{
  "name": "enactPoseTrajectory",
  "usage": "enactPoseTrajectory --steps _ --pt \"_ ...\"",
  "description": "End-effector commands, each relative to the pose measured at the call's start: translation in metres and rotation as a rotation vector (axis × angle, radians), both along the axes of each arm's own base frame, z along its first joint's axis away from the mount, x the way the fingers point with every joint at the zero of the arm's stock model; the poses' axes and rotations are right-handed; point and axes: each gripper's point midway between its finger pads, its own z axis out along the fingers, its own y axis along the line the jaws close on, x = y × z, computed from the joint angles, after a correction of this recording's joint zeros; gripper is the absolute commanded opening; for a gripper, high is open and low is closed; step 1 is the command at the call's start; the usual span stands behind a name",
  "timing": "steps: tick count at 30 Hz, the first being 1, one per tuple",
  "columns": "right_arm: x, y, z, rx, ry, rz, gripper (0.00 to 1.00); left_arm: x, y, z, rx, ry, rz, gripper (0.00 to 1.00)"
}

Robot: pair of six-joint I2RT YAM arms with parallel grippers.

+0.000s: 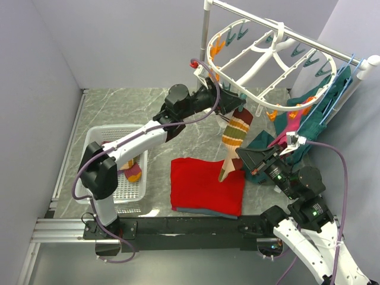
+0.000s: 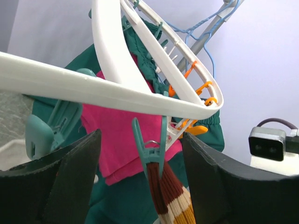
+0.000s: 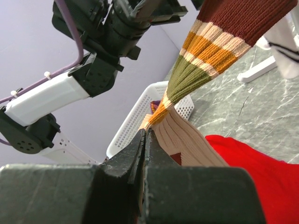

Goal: Remove the socks clipped to the hanger

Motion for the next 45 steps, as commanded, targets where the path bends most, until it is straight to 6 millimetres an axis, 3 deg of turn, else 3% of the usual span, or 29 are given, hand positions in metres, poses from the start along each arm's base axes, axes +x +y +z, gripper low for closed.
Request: enactPoseTrajectory --steps 1,7,14,23,26,28,29,32,36,37,38,39,41,42,43,45 --pt "-0.008 -0.003 0.015 0.02 -0.042 0.007 0.0 -0.002 -0.003 0.028 -0.074 -0.044 -0.029 0.72" --pt "-0.008 -0.003 0.012 0.017 -0.036 0.007 0.0 0.002 -0.003 0.033 -0.095 -0.047 -0.018 0.62" --pt "-0.01 -0.003 0.006 0.006 -0.025 0.014 0.0 0.001 -0.005 0.035 -0.104 -0.05 -0.031 0.31" --pt "-0.012 -0.006 -0.059 -0.04 0.097 0.002 0.0 -0.001 -0.005 0.032 -0.087 -0.06 -0.035 0.18" --pt "-0.014 -0.007 -0.064 -0.037 0.109 -0.001 0.0 -0.001 -0.006 0.031 -0.086 -0.055 -0.043 0.23" --pt "-0.015 -0.01 -0.058 -0.039 0.094 -0.009 0.0 -0.001 -0.006 0.028 -0.086 -0.042 -0.046 0.35" --pt "-0.016 -0.011 -0.057 -0.044 0.094 -0.011 0.0 -0.001 -0.006 0.024 -0.082 -0.033 -0.047 0.5" --pt "-0.016 -0.012 -0.047 -0.058 0.077 -0.015 0.0 -0.003 -0.005 0.015 -0.052 -0.016 -0.049 0.64" --pt "-0.018 -0.01 -0.039 -0.065 0.058 -0.001 0.0 -0.008 0.001 0.007 -0.01 -0.023 -0.046 0.72" --pt "-0.018 -0.01 -0.038 -0.065 0.056 0.002 0.0 -0.013 0.006 0.014 -0.014 -0.037 -0.045 0.73" --pt "-0.019 -0.009 -0.035 -0.067 0.045 0.009 0.0 -0.015 0.009 0.006 0.006 -0.029 -0.041 0.74" --pt "-0.02 -0.009 -0.034 -0.069 0.045 0.015 0.0 -0.021 0.015 0.012 0.006 -0.051 -0.036 0.75" --pt "-0.021 -0.007 -0.032 -0.082 0.036 0.028 0.0 -0.026 0.021 0.0 0.037 -0.04 -0.029 0.77" --pt "-0.022 -0.007 -0.03 -0.085 0.032 0.032 0.0 -0.034 0.029 0.009 0.03 -0.068 -0.026 0.78" --pt "-0.022 -0.007 -0.032 -0.094 0.038 0.03 0.0 -0.037 0.032 -0.003 0.052 -0.056 -0.028 0.79" --pt "-0.022 -0.007 -0.029 -0.104 0.03 0.036 0.0 -0.047 0.042 0.002 0.049 -0.078 -0.03 0.81"
